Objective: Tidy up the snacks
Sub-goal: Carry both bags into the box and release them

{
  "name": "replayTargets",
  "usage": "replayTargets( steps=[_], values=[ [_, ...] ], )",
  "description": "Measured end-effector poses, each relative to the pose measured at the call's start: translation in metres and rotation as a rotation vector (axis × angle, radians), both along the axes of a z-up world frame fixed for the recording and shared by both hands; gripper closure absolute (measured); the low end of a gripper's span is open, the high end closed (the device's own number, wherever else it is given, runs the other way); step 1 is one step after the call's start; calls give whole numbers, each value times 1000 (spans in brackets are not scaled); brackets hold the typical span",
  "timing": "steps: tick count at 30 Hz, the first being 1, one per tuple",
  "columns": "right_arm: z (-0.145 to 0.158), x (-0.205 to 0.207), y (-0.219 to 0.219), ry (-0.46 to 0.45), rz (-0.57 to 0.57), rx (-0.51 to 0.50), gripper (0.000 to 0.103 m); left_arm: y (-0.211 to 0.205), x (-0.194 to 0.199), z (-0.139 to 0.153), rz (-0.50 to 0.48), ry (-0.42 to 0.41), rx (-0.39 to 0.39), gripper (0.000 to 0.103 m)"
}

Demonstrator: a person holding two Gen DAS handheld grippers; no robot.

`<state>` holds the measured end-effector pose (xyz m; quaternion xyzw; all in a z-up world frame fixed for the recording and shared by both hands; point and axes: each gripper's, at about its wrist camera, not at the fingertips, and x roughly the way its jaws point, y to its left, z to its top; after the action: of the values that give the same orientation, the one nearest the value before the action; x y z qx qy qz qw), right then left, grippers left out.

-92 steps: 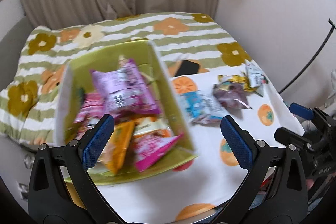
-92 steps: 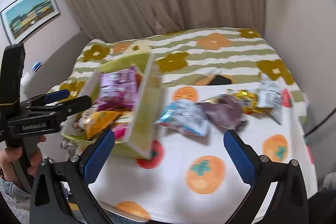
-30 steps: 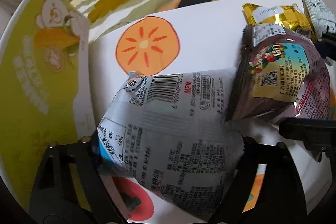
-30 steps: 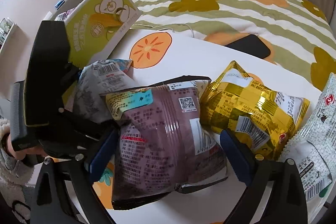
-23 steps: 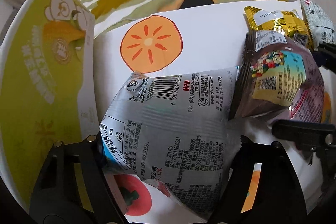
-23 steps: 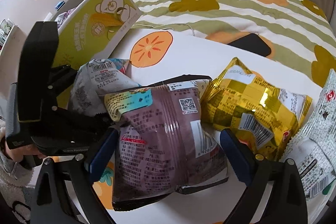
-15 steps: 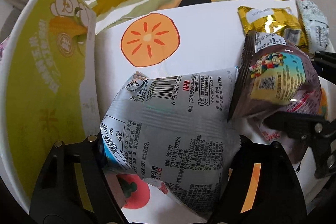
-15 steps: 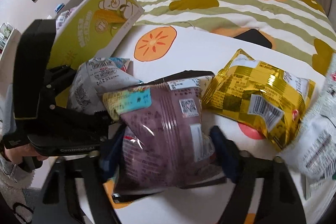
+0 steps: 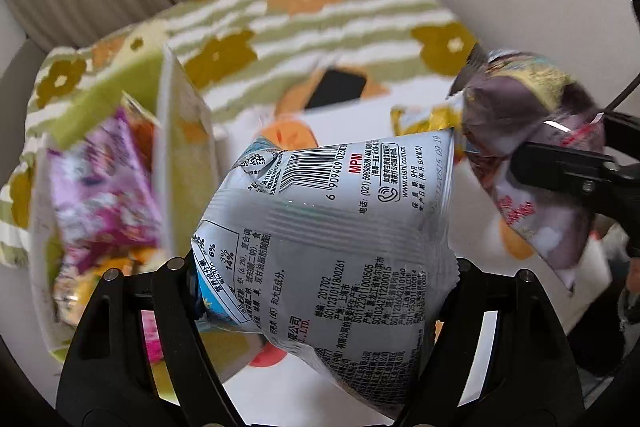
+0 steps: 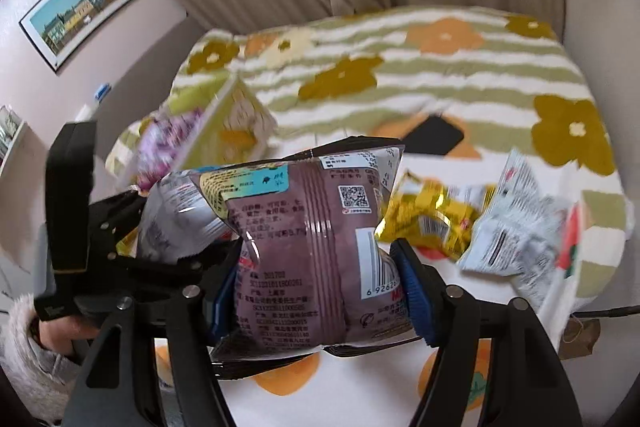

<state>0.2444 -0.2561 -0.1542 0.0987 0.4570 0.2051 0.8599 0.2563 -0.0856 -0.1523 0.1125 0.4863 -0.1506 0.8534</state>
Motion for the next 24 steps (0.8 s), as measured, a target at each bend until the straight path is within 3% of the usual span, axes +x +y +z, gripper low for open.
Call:
replayTargets(
  steps=[5, 10, 17, 24],
  values=[
    [41, -2, 33, -80, 5, -14, 38, 44, -4, 53, 37, -97, -29, 28],
    [64, 1, 82, -125, 40, 6, 38, 110, 0, 78, 114, -142, -14, 28],
    [66, 15, 160, -133, 99, 26, 38, 199, 15, 85, 195, -152, 4, 28],
    [48, 28, 218, -89, 97, 42, 38, 258, 52, 70, 192, -115, -27, 28]
  ],
)
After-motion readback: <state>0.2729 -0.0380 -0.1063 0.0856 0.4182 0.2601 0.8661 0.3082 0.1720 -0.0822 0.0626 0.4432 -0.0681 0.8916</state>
